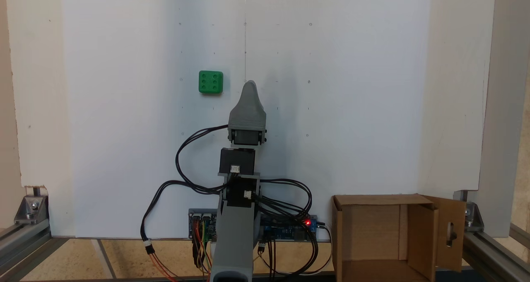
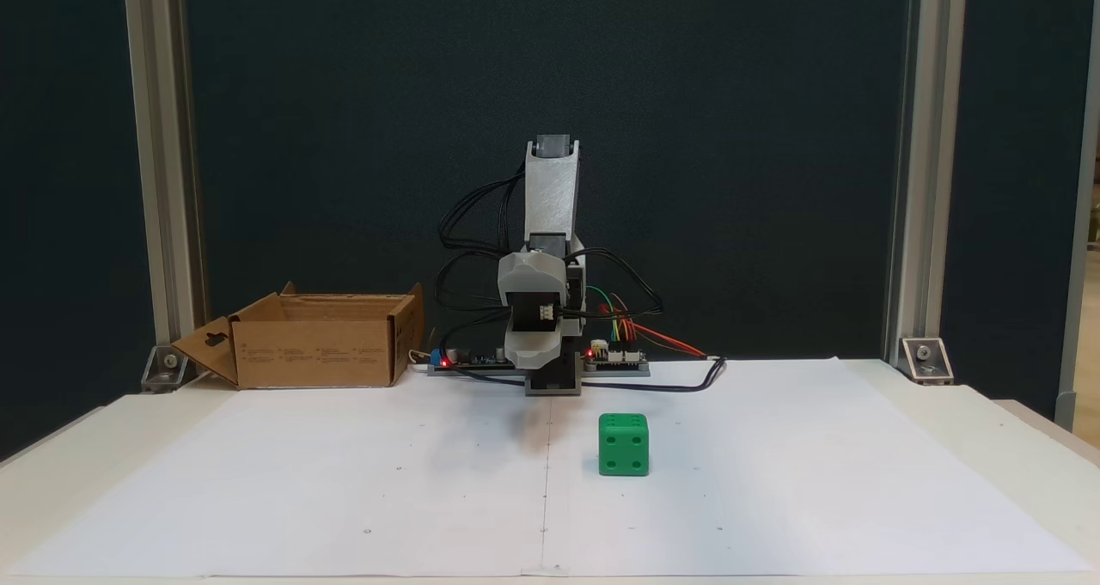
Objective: Grasp a green dice and put it in the bin.
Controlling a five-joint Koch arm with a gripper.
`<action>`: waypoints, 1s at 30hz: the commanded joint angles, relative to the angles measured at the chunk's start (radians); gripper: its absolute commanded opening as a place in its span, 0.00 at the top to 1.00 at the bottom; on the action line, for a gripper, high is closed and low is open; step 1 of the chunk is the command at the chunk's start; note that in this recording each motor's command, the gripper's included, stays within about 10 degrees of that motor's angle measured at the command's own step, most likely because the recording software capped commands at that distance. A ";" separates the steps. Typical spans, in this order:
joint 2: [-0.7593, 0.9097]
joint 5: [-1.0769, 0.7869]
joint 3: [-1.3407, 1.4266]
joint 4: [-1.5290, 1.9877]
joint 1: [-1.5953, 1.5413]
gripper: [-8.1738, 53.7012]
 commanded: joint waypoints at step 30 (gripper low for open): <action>0.244 -0.097 -0.580 1.360 -0.114 0.20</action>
